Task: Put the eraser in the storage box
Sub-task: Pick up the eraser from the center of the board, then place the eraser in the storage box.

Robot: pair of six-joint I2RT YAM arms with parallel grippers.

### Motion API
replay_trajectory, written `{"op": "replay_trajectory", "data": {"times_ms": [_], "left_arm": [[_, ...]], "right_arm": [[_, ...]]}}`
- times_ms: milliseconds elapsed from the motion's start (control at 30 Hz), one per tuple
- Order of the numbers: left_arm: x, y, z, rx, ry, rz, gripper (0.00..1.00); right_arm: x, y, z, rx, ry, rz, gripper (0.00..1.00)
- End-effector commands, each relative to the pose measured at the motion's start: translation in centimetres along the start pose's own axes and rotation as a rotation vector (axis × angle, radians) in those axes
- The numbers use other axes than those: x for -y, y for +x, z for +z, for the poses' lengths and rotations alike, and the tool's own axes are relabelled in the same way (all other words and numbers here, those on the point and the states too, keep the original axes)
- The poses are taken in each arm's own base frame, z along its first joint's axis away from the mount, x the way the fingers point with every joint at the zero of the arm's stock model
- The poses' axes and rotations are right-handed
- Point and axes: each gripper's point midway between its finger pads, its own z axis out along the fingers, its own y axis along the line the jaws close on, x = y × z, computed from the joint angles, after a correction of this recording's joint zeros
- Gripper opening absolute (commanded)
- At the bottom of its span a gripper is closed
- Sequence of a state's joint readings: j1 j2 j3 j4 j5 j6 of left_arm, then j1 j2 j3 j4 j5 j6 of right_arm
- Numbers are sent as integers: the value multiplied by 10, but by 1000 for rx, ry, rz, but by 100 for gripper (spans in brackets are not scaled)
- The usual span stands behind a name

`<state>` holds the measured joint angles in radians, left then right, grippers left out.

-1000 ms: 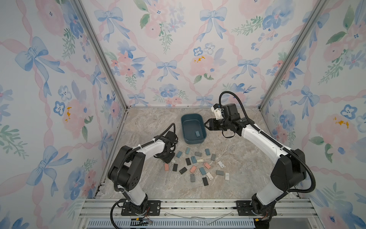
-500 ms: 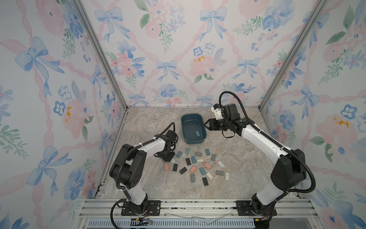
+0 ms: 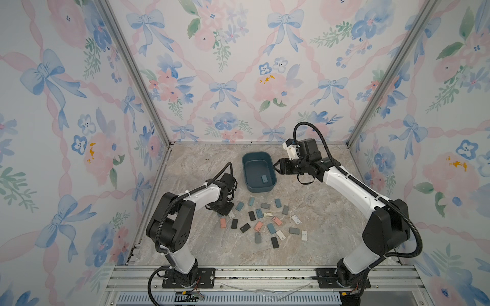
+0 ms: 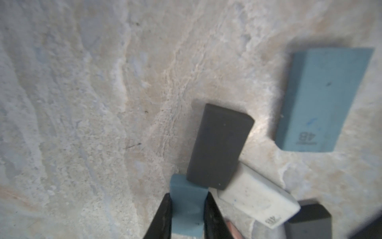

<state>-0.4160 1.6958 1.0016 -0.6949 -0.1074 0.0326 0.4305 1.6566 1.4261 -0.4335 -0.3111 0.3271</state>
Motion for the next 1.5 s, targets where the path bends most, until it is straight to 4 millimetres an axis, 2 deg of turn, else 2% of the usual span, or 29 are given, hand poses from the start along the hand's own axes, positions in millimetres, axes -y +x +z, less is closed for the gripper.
{"op": "replay_trajectory", "data": {"times_ms": [0, 300, 433, 800, 1000, 1133, 1233, 1367, 1467], "left_arm": [[-8, 2, -9, 19, -12, -51, 26], [-13, -10, -30, 103, 8, -103, 26], [-13, -28, -48, 173, 38, -141, 26], [-17, -107, -114, 391, 85, -193, 27], [-10, -161, -136, 469, 83, -201, 28], [3, -198, -136, 494, 102, -204, 28], [18, -225, -128, 498, 121, -199, 29], [34, -254, -108, 491, 128, -217, 29], [42, -267, -91, 474, 135, -258, 29]], "right_arm": [[-3, -6, -12, 30, -15, 6, 53], [-4, -6, -11, 27, -23, 15, 53], [-3, -6, -10, 27, -23, 15, 53], [0, -3, -11, 24, -22, 16, 53], [8, -3, -16, 33, -15, 28, 53], [14, -2, -22, 44, -11, 39, 53], [20, -1, -27, 50, -6, 50, 53], [28, 2, -35, 58, 4, 66, 53], [35, 4, -40, 65, 14, 76, 53]]}}
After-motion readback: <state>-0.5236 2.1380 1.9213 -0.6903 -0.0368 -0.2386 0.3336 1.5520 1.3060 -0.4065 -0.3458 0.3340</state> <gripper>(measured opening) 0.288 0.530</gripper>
